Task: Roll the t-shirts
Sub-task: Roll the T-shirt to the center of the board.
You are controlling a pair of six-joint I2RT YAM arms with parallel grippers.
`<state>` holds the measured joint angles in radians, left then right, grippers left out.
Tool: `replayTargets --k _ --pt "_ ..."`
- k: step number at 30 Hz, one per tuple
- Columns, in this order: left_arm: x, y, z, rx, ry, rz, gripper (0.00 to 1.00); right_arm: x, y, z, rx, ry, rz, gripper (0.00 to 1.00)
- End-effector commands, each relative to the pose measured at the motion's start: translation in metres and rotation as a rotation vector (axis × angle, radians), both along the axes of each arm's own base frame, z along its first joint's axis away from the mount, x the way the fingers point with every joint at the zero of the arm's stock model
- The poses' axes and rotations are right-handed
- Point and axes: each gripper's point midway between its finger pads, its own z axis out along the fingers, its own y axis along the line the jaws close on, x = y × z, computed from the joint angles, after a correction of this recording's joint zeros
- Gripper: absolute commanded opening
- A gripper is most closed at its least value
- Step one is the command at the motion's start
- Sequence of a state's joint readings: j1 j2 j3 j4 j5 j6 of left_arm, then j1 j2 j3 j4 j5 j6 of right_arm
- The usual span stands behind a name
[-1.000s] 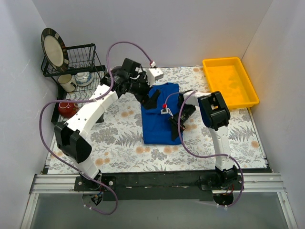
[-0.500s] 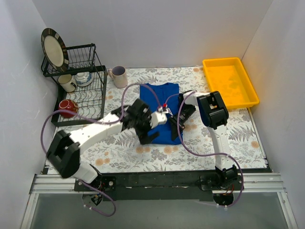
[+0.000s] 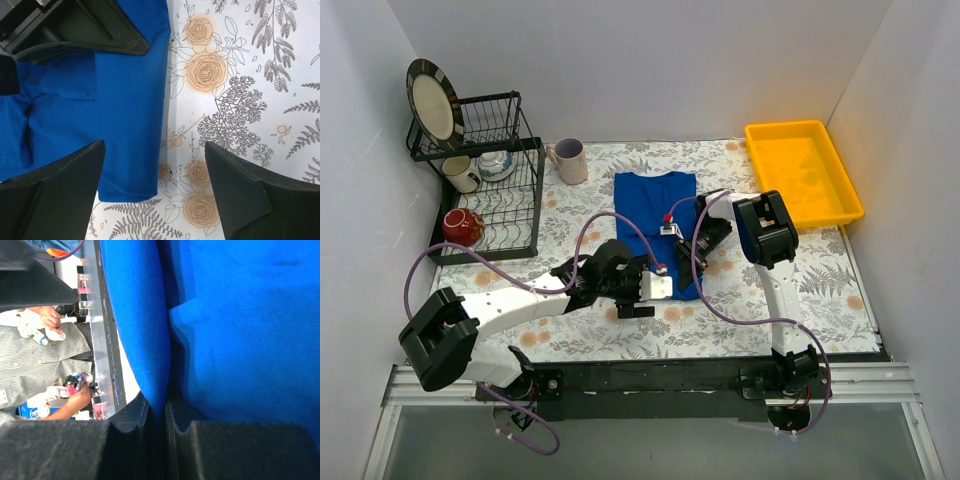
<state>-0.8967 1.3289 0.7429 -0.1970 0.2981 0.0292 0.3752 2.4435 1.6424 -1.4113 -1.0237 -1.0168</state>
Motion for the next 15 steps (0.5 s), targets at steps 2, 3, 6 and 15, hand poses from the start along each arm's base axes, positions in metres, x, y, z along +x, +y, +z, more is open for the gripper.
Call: replayTargets --k 2,3,6,15 --pt "0.003 -0.008 -0.008 -0.009 -0.029 -0.04 0.74 0.02 0.0 -0.033 0.041 -0.125 0.025 0.04" --pt "0.003 -0.006 -0.012 0.003 -0.027 -0.042 0.72 0.02 0.001 -0.033 0.041 -0.125 0.024 0.04" --pt "0.0 0.0 -0.027 0.036 -0.025 -0.049 0.68 0.02 0.001 -0.034 0.039 -0.121 0.024 0.04" --pt "0.023 0.014 -0.075 0.138 -0.057 0.046 0.67 0.018 0.0 -0.033 0.037 -0.115 0.024 0.04"
